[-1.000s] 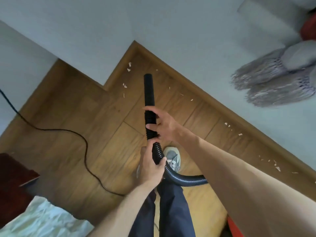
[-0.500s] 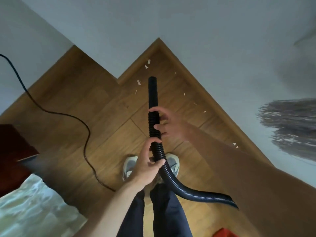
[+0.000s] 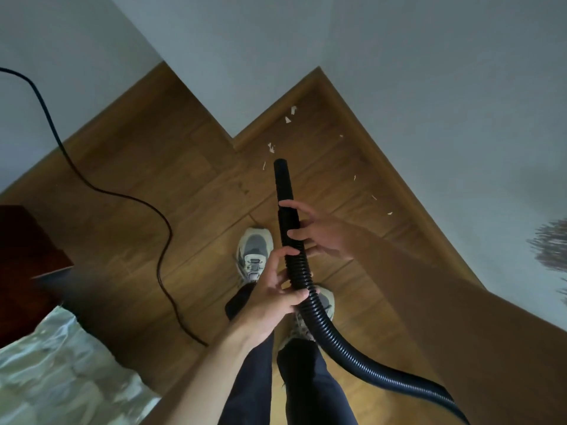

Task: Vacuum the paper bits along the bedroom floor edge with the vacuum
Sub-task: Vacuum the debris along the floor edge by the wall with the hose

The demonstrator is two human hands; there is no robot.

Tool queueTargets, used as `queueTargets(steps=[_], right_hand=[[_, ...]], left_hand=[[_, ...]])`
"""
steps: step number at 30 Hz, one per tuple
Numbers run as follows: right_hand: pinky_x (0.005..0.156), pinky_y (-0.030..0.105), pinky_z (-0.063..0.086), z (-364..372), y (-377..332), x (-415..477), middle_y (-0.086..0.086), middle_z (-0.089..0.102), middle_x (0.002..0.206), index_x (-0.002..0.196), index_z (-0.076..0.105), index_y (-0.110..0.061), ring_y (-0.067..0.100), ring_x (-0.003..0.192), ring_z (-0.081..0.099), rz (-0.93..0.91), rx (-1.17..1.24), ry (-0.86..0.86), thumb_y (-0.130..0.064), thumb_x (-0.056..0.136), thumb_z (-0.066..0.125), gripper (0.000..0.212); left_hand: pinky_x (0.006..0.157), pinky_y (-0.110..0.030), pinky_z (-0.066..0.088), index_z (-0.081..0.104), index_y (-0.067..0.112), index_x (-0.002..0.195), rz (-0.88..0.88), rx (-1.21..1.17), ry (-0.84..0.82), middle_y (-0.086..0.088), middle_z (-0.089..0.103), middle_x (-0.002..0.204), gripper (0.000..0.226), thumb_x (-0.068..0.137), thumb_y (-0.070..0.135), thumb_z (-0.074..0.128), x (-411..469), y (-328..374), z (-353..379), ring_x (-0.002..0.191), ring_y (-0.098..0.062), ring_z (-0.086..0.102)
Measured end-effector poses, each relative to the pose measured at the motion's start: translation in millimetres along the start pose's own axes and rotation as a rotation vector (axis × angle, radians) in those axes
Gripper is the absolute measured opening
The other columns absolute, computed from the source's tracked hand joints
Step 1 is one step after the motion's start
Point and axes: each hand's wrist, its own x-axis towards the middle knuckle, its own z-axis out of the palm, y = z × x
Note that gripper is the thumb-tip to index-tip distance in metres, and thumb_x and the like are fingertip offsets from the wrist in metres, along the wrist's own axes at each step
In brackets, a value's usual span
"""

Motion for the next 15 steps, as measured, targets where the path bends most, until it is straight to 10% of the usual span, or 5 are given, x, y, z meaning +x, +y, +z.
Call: queueTargets(steps=[6, 15], right_hand=[[0.075, 0.037, 0.059, 14.7, -2.5, 39.4, 0.006, 0.062, 0.122, 0.138, 0.048, -0.038, 0.023, 0.099, 0.067, 0.013, -0.098, 0.051, -0.007, 0.093, 0.066, 0.058], [0.062, 0.026, 0.058, 21.6, 5.2, 91.4, 0.0, 0.064, 0.112, 0.141, 0.048, -0.039, 0.013, 0.089, 0.068, 0.079, -0.111, 0.125, -0.018, 0.091, 0.071, 0.059]], left_hand=[[0.084, -0.042, 0.06, 0.05, 0.043, 0.117, 0.029, 0.097, 0.194, -0.009, 0.061, 0.112, 0.068, 0.082, -0.012, 0.069, 19.4, -2.8, -14.3, 0.091, -0.018, 0.067], [0.089, -0.061, 0.055, 0.056, 0.042, 0.103, -0.014, 0.019, 0.299, -0.008, 0.065, 0.121, 0.06, 0.079, -0.011, 0.072, 54.4, 0.9, -32.4, 0.104, -0.031, 0.063]])
